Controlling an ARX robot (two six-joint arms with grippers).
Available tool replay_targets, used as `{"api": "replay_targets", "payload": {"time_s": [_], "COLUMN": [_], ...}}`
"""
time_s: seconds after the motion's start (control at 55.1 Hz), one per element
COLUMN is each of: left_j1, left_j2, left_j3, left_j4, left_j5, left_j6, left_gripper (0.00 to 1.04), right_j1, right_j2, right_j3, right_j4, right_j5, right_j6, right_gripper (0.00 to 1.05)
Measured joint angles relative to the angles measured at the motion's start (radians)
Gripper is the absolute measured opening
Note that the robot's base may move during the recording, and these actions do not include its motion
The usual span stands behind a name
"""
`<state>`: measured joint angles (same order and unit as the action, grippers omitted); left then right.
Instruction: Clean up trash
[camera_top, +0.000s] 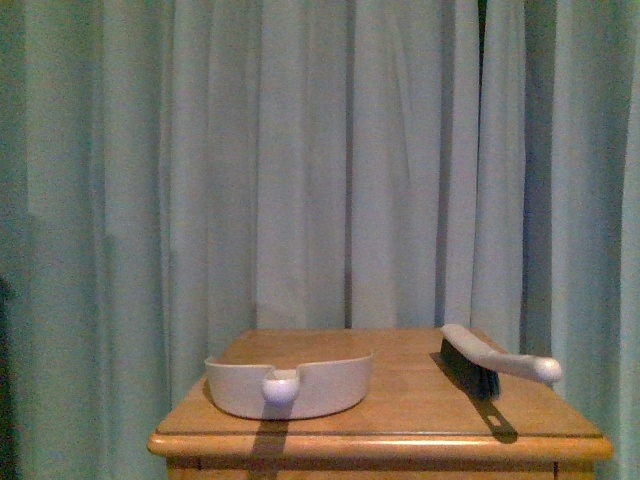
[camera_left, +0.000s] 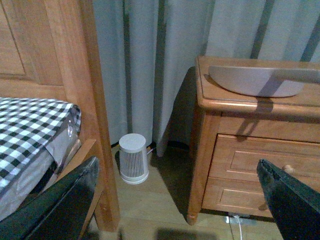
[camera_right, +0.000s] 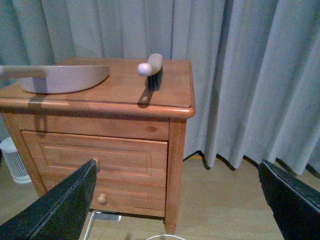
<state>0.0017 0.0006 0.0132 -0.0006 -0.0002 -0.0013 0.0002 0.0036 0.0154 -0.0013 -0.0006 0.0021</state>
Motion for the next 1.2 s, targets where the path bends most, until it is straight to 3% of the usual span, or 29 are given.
{"api": "replay_targets", "payload": {"time_s": [0.599, 0.672, 0.835, 0.999, 1.198], "left_j1": [0.000, 0.029, 0.057, 0.047, -0.121], "left_j2": [0.000, 0.063, 0.348, 0.694, 1.024], "left_j3": [0.000, 0.032, 0.097, 0.324, 0.669], "left_j4": [0.000, -0.098, -0.016, 0.098, 0.020], "left_j5": [0.000, 0.119, 0.153, 0.091, -0.074], "left_j6": [0.000, -0.100, -0.167, -0.143, -0.018], "left_gripper": [0.97, 0.97, 0.97, 0.97, 0.97], "right_j1": [0.000, 0.000, 0.000, 0.000, 0.000], "right_j2": [0.000, 0.000, 0.000, 0.000, 0.000], "right_j3": [0.000, 0.000, 0.000, 0.000, 0.000], "right_j4": [0.000, 0.000, 0.000, 0.000, 0.000], "right_j5": [0.000, 0.000, 0.000, 0.000, 0.000], "right_j6": [0.000, 0.000, 0.000, 0.000, 0.000], "right_gripper": [0.97, 0.97, 0.97, 0.97, 0.97]}}
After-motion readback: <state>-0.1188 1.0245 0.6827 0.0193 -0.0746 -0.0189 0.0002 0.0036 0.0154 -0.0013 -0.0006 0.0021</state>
